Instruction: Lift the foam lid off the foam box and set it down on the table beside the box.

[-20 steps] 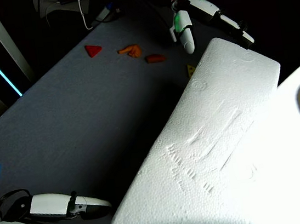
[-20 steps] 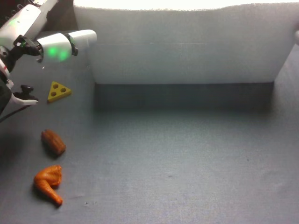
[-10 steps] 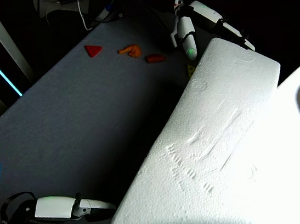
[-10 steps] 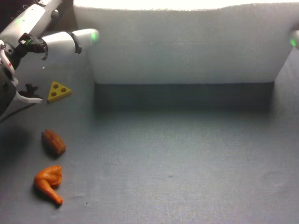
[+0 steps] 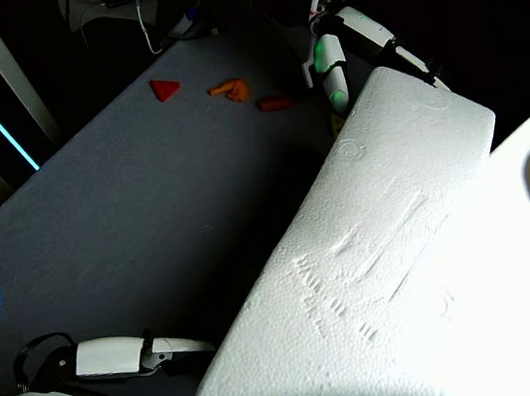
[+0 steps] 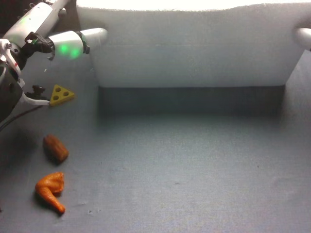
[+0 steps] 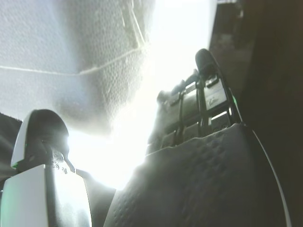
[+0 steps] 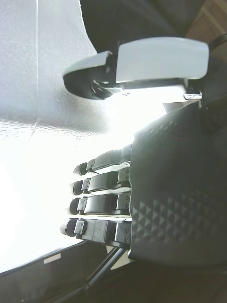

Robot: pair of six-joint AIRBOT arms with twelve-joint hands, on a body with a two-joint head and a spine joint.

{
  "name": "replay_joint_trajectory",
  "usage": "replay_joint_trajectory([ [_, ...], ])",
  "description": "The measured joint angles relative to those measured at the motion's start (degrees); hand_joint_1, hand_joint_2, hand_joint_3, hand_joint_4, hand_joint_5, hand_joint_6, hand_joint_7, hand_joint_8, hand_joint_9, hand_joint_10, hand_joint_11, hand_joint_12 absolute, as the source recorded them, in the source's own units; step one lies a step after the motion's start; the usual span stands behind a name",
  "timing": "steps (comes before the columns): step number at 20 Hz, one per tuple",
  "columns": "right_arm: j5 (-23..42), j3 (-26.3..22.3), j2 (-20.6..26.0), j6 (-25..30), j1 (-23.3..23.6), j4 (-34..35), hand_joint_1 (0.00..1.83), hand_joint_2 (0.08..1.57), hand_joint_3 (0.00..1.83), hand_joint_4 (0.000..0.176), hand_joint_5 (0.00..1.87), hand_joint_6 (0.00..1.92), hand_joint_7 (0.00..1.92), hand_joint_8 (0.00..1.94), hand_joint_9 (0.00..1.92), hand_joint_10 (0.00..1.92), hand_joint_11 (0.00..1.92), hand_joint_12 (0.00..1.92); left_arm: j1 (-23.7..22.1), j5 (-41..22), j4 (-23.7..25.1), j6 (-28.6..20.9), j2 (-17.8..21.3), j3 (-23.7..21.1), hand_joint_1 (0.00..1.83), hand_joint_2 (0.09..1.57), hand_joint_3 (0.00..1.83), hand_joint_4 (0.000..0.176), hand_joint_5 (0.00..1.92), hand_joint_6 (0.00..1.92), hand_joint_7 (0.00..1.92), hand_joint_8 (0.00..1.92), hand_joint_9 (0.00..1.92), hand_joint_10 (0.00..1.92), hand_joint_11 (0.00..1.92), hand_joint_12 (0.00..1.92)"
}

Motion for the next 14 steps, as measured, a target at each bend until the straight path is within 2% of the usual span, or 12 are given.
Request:
replay_joint_trajectory([
  [2,-0.2,0.1,-0.3,0.2,0.0,-0.2,0.53,1.16,0.00,0.000,0.00,0.00,0.00,0.00,0.00,0.00,0.00,0.00,-0.3,0.3,0.0,-0.1,-0.3,0.2,0.50,1.07,0.00,0.000,0.00,0.00,0.00,0.00,0.00,0.00,0.00,0.52],
  [3,-0.2,0.1,-0.3,0.3,0.0,-0.2,0.54,1.17,0.00,0.000,0.00,0.00,0.00,0.00,0.00,0.00,0.01,0.00,-0.5,0.3,0.1,-0.2,-0.4,0.3,0.49,1.07,0.00,0.002,0.00,0.00,0.00,0.00,0.00,0.00,0.00,0.48],
  [4,-0.1,0.1,-0.3,0.4,0.1,-0.4,0.54,1.17,0.01,0.000,0.00,0.00,0.00,0.00,0.00,0.00,0.00,0.00,-0.5,0.3,0.4,-0.3,-0.5,0.3,0.49,1.07,0.00,0.010,0.00,0.00,0.00,0.00,0.00,0.00,0.00,0.44],
  [5,-0.1,0.2,-0.3,0.6,0.1,-0.3,0.53,1.18,0.01,0.000,0.00,0.00,0.00,0.00,0.00,0.00,0.00,0.00,-0.5,0.3,0.5,-0.7,-0.9,0.7,0.52,1.07,0.00,0.003,0.00,0.00,0.00,0.00,0.00,0.00,0.00,0.28],
  [6,-0.1,0.3,-0.3,0.6,0.1,-0.3,0.52,1.18,0.01,0.000,0.00,0.00,0.00,0.00,0.00,0.00,0.00,0.00,-0.5,0.4,0.4,-0.9,-1.1,0.7,0.53,1.07,0.00,0.005,0.01,0.00,0.00,0.00,0.00,0.00,0.00,0.15],
  [8,-0.2,0.3,-0.3,0.8,0.1,-0.3,0.50,1.18,0.01,0.000,0.00,0.00,0.00,0.00,0.00,0.00,0.02,0.01,-0.5,0.5,0.7,-1.1,-1.1,0.7,0.50,1.08,0.00,0.000,0.03,0.01,0.00,0.00,0.00,0.00,0.00,0.12],
  [10,-0.1,0.3,-0.3,0.9,0.1,-0.3,0.49,1.19,0.01,0.000,0.00,0.00,0.00,0.00,0.00,0.00,0.02,0.01,-0.5,0.4,0.7,-1.2,-1.1,0.7,0.53,1.08,0.00,0.000,0.08,0.01,0.00,0.00,0.00,0.00,0.00,0.19],
  [13,-0.1,0.3,-0.4,1.0,0.1,-0.3,0.48,1.21,0.01,0.000,0.05,0.02,0.05,0.02,0.04,0.02,0.02,0.02,-0.5,0.3,0.6,-1.5,-1.4,0.7,0.46,1.12,0.00,0.000,0.13,0.01,0.03,0.00,0.01,0.00,0.00,0.49],
  [14,-0.1,0.3,-0.4,1.0,0.1,-0.3,0.46,1.24,0.00,0.000,0.05,0.01,0.06,0.01,0.05,0.03,0.00,0.18,-0.5,0.2,0.7,-1.6,-1.4,0.8,0.44,1.13,0.01,0.000,0.13,0.01,0.02,0.00,0.00,0.00,0.00,0.50],
])
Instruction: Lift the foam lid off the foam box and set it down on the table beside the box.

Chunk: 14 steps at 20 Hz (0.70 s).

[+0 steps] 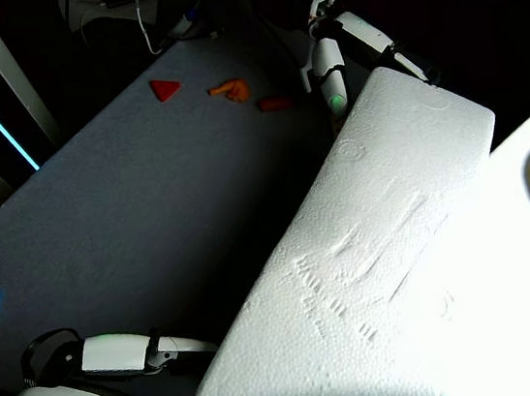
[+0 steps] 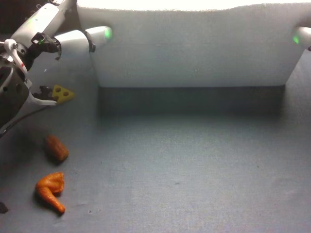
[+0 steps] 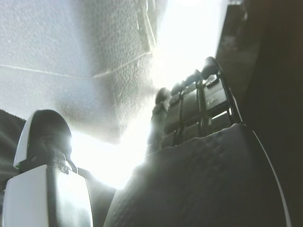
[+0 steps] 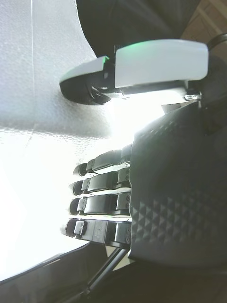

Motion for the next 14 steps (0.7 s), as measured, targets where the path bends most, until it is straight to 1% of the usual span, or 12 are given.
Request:
replay_joint_trajectory([
  [1,0.0,0.0,0.0,0.2,0.0,0.0,0.46,1.24,0.00,0.000,0.05,0.00,0.06,0.00,0.05,0.03,0.00,0.29,0.0,-0.2,0.0,-0.1,0.0,0.0,0.42,1.14,0.00,0.000,0.14,0.01,0.01,0.00,0.00,0.00,0.00,0.47],
  [3,0.1,0.0,0.0,0.4,0.0,-0.2,0.48,1.23,0.00,0.000,0.00,0.00,0.04,0.00,0.05,0.04,0.00,0.38,0.0,-0.4,0.0,-0.2,0.0,0.0,0.41,1.16,0.00,0.000,0.16,0.01,0.06,0.00,0.04,0.01,0.00,0.61],
  [4,0.2,0.0,0.0,0.4,0.0,-0.2,0.48,1.23,0.00,0.000,0.03,0.01,0.07,0.01,0.07,0.06,0.00,0.58,0.0,-0.6,0.0,-0.2,0.0,0.0,0.41,1.16,0.00,0.000,0.17,0.00,0.09,0.01,0.07,0.02,0.00,0.73],
  [5,0.3,0.0,0.0,0.5,0.0,-0.2,0.48,1.23,0.00,0.000,0.05,0.05,0.10,0.01,0.07,0.14,0.00,0.74,0.0,-0.7,0.1,-0.2,0.0,0.0,0.41,1.16,0.00,0.000,0.18,0.01,0.10,0.01,0.07,0.02,0.00,0.75],
  [6,0.5,-0.1,0.0,0.6,0.0,-0.4,0.47,1.23,0.00,0.000,0.03,0.06,0.08,0.00,0.01,0.20,0.00,0.65,0.0,-0.9,0.1,-0.4,0.0,0.0,0.40,1.16,0.00,0.000,0.18,0.00,0.11,0.00,0.08,0.02,0.00,0.81],
  [7,1.0,-0.3,0.0,0.8,0.0,-0.4,0.50,1.24,0.00,0.000,0.05,0.07,0.06,0.00,0.00,0.18,0.00,0.50,0.1,-1.2,0.1,-0.4,0.0,-0.2,0.39,1.17,0.00,0.000,0.18,0.00,0.11,0.00,0.09,0.02,0.00,0.85],
  [8,1.2,-0.4,0.0,0.9,0.0,-0.4,0.51,1.23,0.00,0.000,0.01,0.06,0.06,0.00,0.00,0.20,0.00,0.46,0.1,-1.4,0.1,-0.5,0.0,-0.2,0.41,1.16,0.00,0.000,0.19,0.00,0.09,0.00,0.07,0.01,0.00,0.73],
  [9,1.5,-0.5,0.0,0.9,0.0,-0.5,0.52,1.24,0.00,0.000,0.00,0.00,0.05,0.01,0.00,0.25,0.00,0.51,0.1,-1.6,0.1,-0.5,0.2,-0.5,0.42,1.16,0.00,0.000,0.19,0.00,0.05,0.00,0.02,0.01,0.00,0.49],
  [10,1.7,-0.7,0.0,0.9,0.0,-0.5,0.52,1.24,0.00,0.000,0.00,0.00,0.05,0.01,0.00,0.25,0.00,0.51,0.1,-1.9,0.3,-0.7,0.3,-0.7,0.42,1.16,0.00,0.000,0.19,0.00,0.05,0.00,0.02,0.01,0.00,0.49],
  [11,2.0,-0.8,0.0,0.9,0.0,-0.5,0.52,1.25,0.00,0.000,0.00,0.00,0.05,0.01,0.00,0.19,0.00,0.32,0.1,-2.2,0.3,-0.7,0.3,-0.7,0.43,1.16,0.00,0.000,0.19,0.00,0.07,0.01,0.04,0.02,0.00,0.48],
  [12,2.3,-1.0,0.0,1.0,0.0,-0.5,0.50,1.25,0.00,0.000,0.00,0.00,0.02,0.02,0.02,0.06,0.00,0.06,0.1,-2.7,0.4,-0.9,0.5,-0.9,0.41,1.14,0.00,0.000,0.19,0.00,0.07,0.00,0.04,0.01,0.00,0.53],
  [14,3.3,-1.6,0.1,1.0,0.0,-0.8,0.51,1.26,0.00,0.000,0.03,0.01,0.08,0.05,0.07,0.06,0.01,0.01,0.1,-3.8,0.8,-1.0,1.0,-1.6,0.42,1.14,0.00,0.000,0.19,0.00,0.04,0.00,0.01,0.00,0.00,0.44],
])
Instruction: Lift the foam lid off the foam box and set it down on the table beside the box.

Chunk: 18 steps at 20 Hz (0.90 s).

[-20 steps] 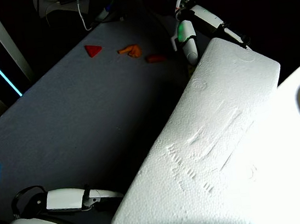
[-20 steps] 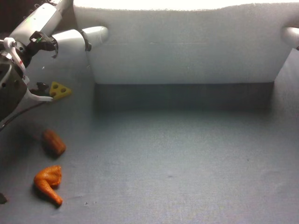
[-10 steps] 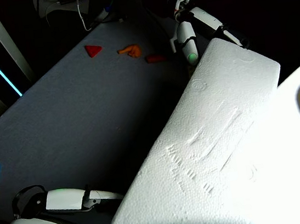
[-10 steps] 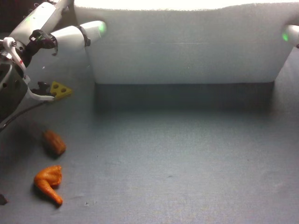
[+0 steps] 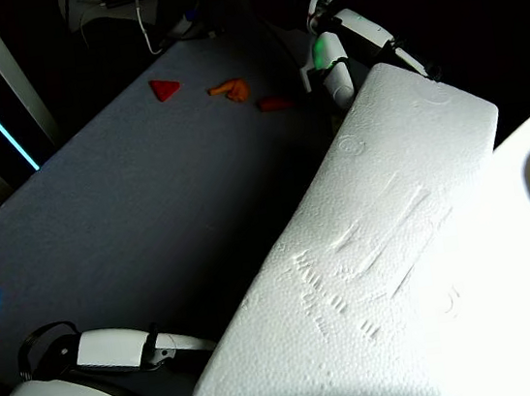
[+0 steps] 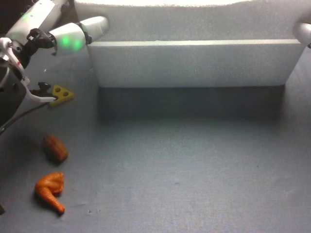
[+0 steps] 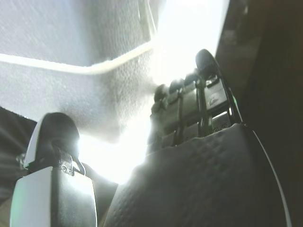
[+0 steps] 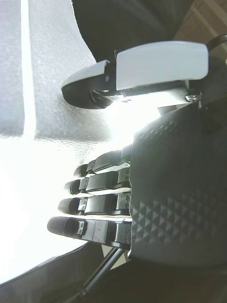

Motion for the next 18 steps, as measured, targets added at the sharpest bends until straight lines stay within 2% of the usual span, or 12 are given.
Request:
replay_joint_trajectory([
  [1,0.5,-0.2,0.0,0.0,0.0,-0.1,0.58,1.25,0.00,0.000,0.08,0.16,0.19,0.03,0.04,0.36,0.00,0.40,0.0,-0.3,0.0,0.0,0.2,-0.1,0.42,1.15,0.00,0.000,0.19,0.00,0.04,0.00,0.02,0.00,0.00,0.46],
  [2,1.0,-0.5,0.0,0.0,0.0,-0.2,0.61,1.24,0.00,0.000,0.01,0.22,0.19,0.02,0.01,0.42,0.00,0.45,0.0,-0.6,0.1,0.1,0.6,-0.6,0.41,1.15,0.00,0.000,0.19,0.00,0.05,0.00,0.03,0.01,0.00,0.54],
  [4,1.4,-1.1,0.2,0.1,0.3,-0.6,0.49,1.24,0.00,0.000,0.00,0.00,0.02,0.01,0.00,0.10,0.00,0.03,-0.1,-1.7,0.7,0.0,1.2,-1.4,0.46,1.13,0.00,0.000,0.21,0.00,0.05,0.00,0.05,0.01,0.00,0.85],
  [6,1.8,-2.0,0.7,0.1,1.0,-1.2,0.47,1.24,0.00,0.000,0.00,0.00,0.01,0.00,0.00,0.04,0.00,0.00,-0.1,-2.8,0.9,0.0,2.1,-2.1,0.44,1.15,0.00,0.000,0.21,0.00,0.06,0.00,0.05,0.01,0.00,0.83],
  [9,3.9,-3.3,2.0,0.2,1.3,-2.8,0.40,1.24,0.00,0.000,0.00,0.00,0.00,0.00,0.00,0.00,0.00,0.00,-0.2,-4.9,1.4,0.0,3.4,-3.7,0.42,1.16,0.00,0.000,0.21,0.00,0.01,0.00,0.00,0.00,0.00,0.35],
  [12,5.3,-5.2,3.3,0.2,1.3,-3.5,0.40,1.24,0.00,0.000,0.00,0.00,0.00,0.00,0.00,0.00,0.00,0.00,0.2,-6.7,1.7,0.0,4.6,-5.4,0.43,1.16,0.00,0.000,0.20,0.00,0.00,0.00,0.00,0.00,0.00,0.25],
  [13,6.1,-6.2,3.9,0.2,1.2,-3.6,0.40,1.25,0.00,0.000,0.00,0.00,0.00,0.00,0.00,0.00,0.00,0.00,1.0,-8.1,1.8,0.1,5.1,-6.3,0.43,1.14,0.00,0.000,0.19,0.01,0.01,0.00,0.02,0.01,0.00,0.69],
  [14,7.3,-6.8,4.4,0.2,0.6,-4.2,0.40,1.25,0.00,0.000,0.00,0.00,0.00,0.00,0.00,0.00,0.00,0.00,1.3,-8.6,1.8,0.2,5.5,-6.9,0.43,1.14,0.00,0.000,0.19,0.01,0.01,0.00,0.02,0.01,0.00,0.69],
  [15,8.7,-8.0,5.1,0.2,-0.3,-5.0,0.49,1.26,0.00,0.000,0.00,0.00,0.01,0.00,0.04,0.12,0.00,1.13,2.1,-9.6,2.0,0.3,6.3,-7.8,0.40,1.14,0.00,0.008,0.20,0.01,0.00,0.00,0.00,0.00,0.00,0.58],
  [16,9.3,-8.4,5.3,0.2,-0.6,-5.2,0.49,1.26,0.00,0.000,0.00,0.00,0.01,0.00,0.04,0.12,0.00,1.13,2.2,-9.9,2.1,0.3,6.5,-8.1,0.40,1.14,0.00,0.008,0.20,0.01,0.00,0.00,0.00,0.00,0.00,0.58],
  [17,10.3,-9.3,5.7,0.1,-1.3,-5.2,0.53,1.25,0.00,0.000,0.00,0.00,0.10,0.04,0.00,0.53,0.00,1.69,2.4,-10.5,2.1,0.6,6.9,-8.9,0.38,1.14,0.00,0.011,0.20,0.01,0.00,0.00,0.00,0.00,0.00,0.54],
  [18,10.8,-10.0,6.2,0.2,-1.6,-5.2,0.52,1.25,0.00,0.000,0.00,0.06,0.10,0.17,0.00,0.73,0.00,1.82,3.1,-11.7,2.4,0.7,7.5,-9.8,0.39,1.14,0.00,0.014,0.20,0.01,0.00,0.00,0.00,0.00,0.00,0.63],
])
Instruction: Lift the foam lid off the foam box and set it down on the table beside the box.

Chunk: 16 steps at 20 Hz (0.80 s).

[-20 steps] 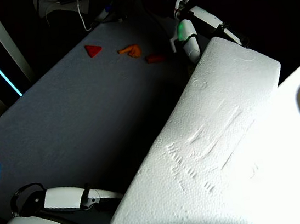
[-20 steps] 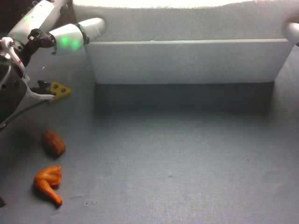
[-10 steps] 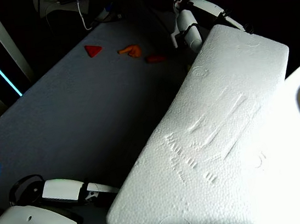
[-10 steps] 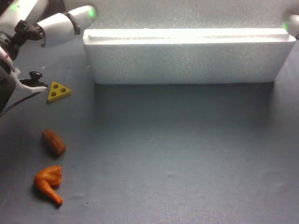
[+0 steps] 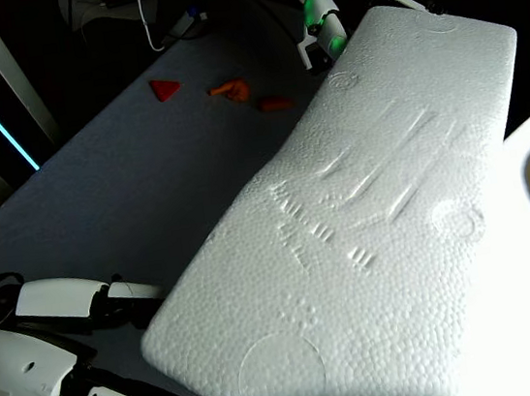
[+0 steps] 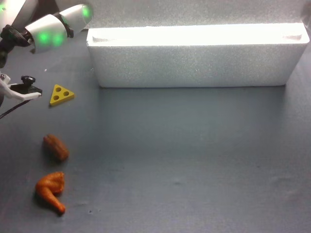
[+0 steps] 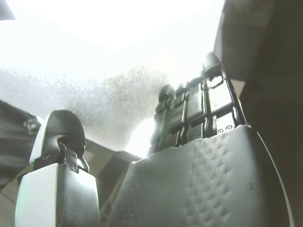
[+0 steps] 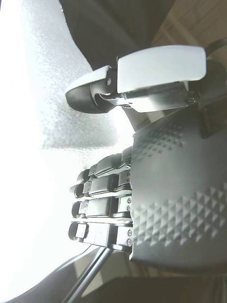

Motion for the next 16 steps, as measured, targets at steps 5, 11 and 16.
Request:
replay_joint_trajectory([
  [5,3.2,-5.0,4.0,-1.6,-3.1,-2.1,0.62,1.24,0.00,0.000,0.00,0.68,0.00,0.93,0.00,1.22,0.00,1.89,2.9,-2.7,0.7,0.6,2.3,-4.0,0.34,1.15,0.00,0.015,0.19,0.00,0.00,0.00,0.00,0.00,0.00,0.68],
  [11,6.2,-9.6,6.8,-2.4,-7.3,-3.4,0.53,1.25,0.00,0.000,0.00,0.47,0.00,0.69,0.00,1.06,0.00,1.88,7.1,-7.4,1.3,2.0,6.0,-9.5,0.31,1.23,0.00,0.000,0.15,0.00,0.00,0.00,0.00,0.00,0.00,0.53],
  [16,8.3,-13.1,9.6,-2.6,-11.6,-4.6,0.54,1.26,0.00,0.000,0.00,0.49,0.00,0.50,0.00,0.83,0.00,1.80,9.4,-9.5,2.2,2.3,7.6,-12.4,0.30,1.23,0.00,0.002,0.15,0.00,0.00,0.00,0.00,0.00,0.00,0.38],
])
